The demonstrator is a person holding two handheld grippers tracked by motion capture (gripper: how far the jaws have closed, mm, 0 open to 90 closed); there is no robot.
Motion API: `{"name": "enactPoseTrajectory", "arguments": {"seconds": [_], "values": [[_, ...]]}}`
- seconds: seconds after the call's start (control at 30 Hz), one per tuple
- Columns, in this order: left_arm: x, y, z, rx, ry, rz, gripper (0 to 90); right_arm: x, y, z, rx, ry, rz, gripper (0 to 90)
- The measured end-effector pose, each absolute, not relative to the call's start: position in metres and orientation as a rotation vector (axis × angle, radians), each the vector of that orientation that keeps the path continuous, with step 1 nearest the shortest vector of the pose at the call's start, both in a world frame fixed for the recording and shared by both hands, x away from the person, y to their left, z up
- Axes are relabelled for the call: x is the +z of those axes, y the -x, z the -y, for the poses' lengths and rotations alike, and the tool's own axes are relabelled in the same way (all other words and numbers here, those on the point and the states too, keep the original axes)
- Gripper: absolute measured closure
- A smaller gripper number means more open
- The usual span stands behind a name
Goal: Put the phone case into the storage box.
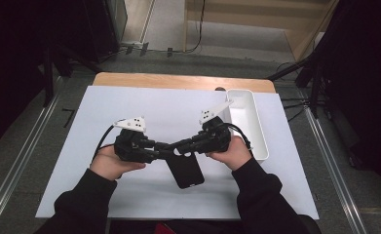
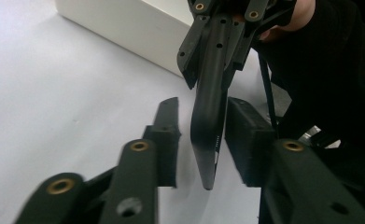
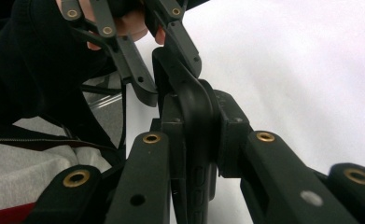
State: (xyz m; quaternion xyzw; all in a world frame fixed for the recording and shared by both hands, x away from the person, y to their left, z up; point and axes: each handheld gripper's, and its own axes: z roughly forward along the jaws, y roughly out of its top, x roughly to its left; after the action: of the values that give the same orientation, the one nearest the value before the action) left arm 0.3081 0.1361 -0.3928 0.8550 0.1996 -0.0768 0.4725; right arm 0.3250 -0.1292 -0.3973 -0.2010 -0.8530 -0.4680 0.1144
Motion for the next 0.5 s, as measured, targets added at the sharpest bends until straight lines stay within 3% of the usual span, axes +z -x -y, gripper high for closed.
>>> {"name": "enactPoseTrajectory", "arguments": {"seconds": [0.23, 0.5], "values": [[-0.3921, -0.3086, -0.1345, -0.234, -2.099, -0.503, 78.2, -0.398, -0.3247, 0.1291, -1.362, 0.573, 2.5, 75.0], [-0.3889, -0.3088, -0.1318, -0.264, -2.112, -0.487, 79.4, -0.3987, -0.3242, 0.1316, -1.368, 0.577, 2.482, 74.9]]}}
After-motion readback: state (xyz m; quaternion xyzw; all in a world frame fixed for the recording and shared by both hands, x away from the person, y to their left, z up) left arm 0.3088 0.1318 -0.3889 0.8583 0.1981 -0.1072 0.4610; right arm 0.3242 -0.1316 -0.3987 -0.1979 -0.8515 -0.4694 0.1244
